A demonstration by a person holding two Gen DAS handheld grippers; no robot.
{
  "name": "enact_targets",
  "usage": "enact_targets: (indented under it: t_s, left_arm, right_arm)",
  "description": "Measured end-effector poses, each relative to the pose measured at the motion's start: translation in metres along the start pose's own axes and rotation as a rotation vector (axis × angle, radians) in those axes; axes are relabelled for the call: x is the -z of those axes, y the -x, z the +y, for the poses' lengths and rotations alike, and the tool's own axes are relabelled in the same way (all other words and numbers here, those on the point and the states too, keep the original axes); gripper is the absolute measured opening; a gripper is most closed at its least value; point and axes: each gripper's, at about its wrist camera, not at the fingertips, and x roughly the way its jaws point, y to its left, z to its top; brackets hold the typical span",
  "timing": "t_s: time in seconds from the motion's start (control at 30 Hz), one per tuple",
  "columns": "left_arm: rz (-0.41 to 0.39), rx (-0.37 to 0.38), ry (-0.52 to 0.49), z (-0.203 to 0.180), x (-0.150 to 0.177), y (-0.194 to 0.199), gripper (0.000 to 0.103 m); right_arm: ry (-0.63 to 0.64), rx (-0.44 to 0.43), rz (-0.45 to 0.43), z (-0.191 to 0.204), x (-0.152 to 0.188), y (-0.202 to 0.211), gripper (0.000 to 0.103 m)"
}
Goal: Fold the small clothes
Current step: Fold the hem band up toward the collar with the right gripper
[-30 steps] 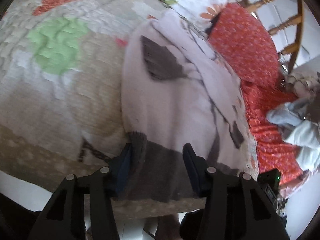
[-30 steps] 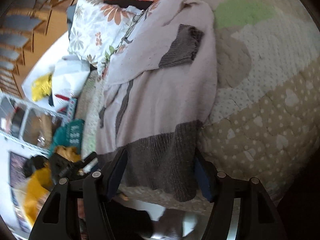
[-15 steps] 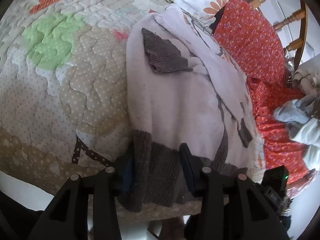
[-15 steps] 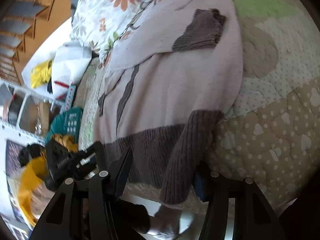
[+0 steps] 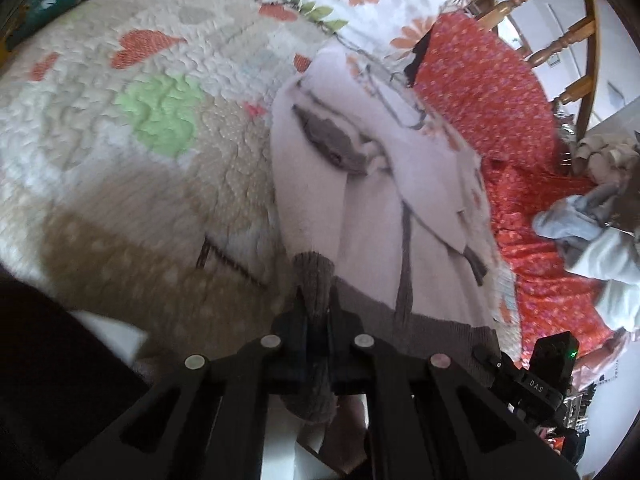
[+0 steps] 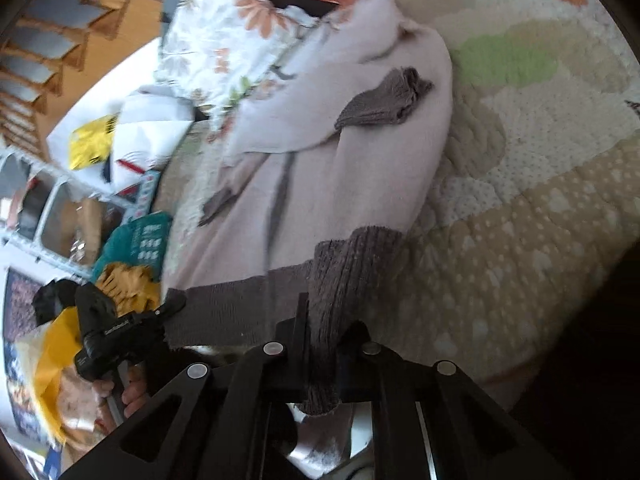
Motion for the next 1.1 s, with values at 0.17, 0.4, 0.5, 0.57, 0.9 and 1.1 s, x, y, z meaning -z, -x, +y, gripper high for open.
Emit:
enact_targets:
  t_s: [0.17,0.4,0.5,0.57,0.9,1.1]
  left_arm:
    - [-0.012,-0.015,0.024,0.005,0.025,0.018,0.006]
    - [-0.001,-0.032,0.066,0.003,0.017,0.002,0.006]
    - [-0.021,-0.019,0.072,-0.005,0.002,0.000,0.006]
    - [-0.032,-0.003,0.080,-0.009,-0.013,-0.003,0.006]
    - [-0.163,0.006,0.049,-0.053,-0.139,-0.022,0.006]
    - [-0.172,-0.021,0.050,-0.075,-0.211,-0.069,0.006]
  right_arm:
    - [0.033,0.001,0.041,0.004,0.020,0.012,0.009]
    - [-0.007,-0.002,0.059,-0.008,0.013,0.004,0.009]
    - [-0.011,-0.015,0.044,-0.003,-0.003,0.010,0.009]
    - [-0.006,-0.027,0.026,0.002,-0.021,0.014,0.009]
    - [0.041,-0.013,-0.113,0.034,-0.145,0.008,0.010]
    - [0.033,0.042,-0.147,0.033,-0.221,-0.025,0.010]
